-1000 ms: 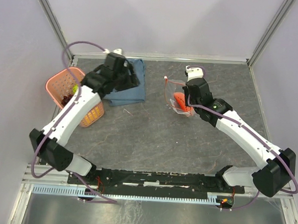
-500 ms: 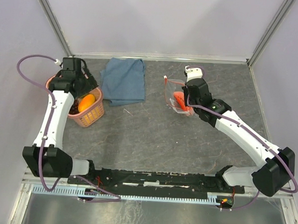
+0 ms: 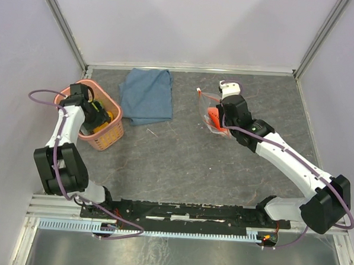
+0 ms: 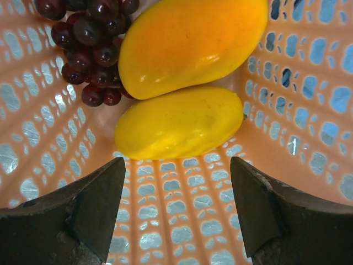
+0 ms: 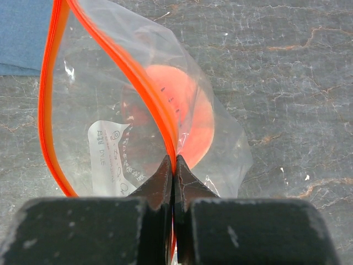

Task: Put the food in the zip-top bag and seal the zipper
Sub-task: Pick up the fake fruit from the bin.

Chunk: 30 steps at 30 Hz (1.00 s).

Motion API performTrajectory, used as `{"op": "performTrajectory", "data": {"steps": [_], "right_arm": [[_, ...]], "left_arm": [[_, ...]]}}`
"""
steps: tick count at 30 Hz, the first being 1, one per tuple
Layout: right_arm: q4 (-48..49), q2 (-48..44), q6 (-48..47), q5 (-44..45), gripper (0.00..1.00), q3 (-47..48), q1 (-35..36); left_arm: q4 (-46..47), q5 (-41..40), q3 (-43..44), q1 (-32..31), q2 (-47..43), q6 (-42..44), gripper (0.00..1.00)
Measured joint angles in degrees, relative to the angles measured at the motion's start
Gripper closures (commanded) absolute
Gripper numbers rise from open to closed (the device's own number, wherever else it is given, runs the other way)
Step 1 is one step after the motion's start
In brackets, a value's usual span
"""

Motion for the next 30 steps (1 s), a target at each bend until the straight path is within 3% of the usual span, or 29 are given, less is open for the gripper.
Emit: {"op": "performTrajectory", "data": {"steps": [12, 30], "right_arm": [[0.94, -0.42, -0.20, 0.20, 0.98, -0.96, 0.00], [1.73, -0.52, -0.17, 0.22, 0.98, -1.57, 0.00]], "left_arm": [[4.11, 2.49, -2.95, 0.37, 6.78, 1.27, 0.12], [10.29, 6.29, -3.32, 1.36, 9.27, 1.81, 0.07]]}}
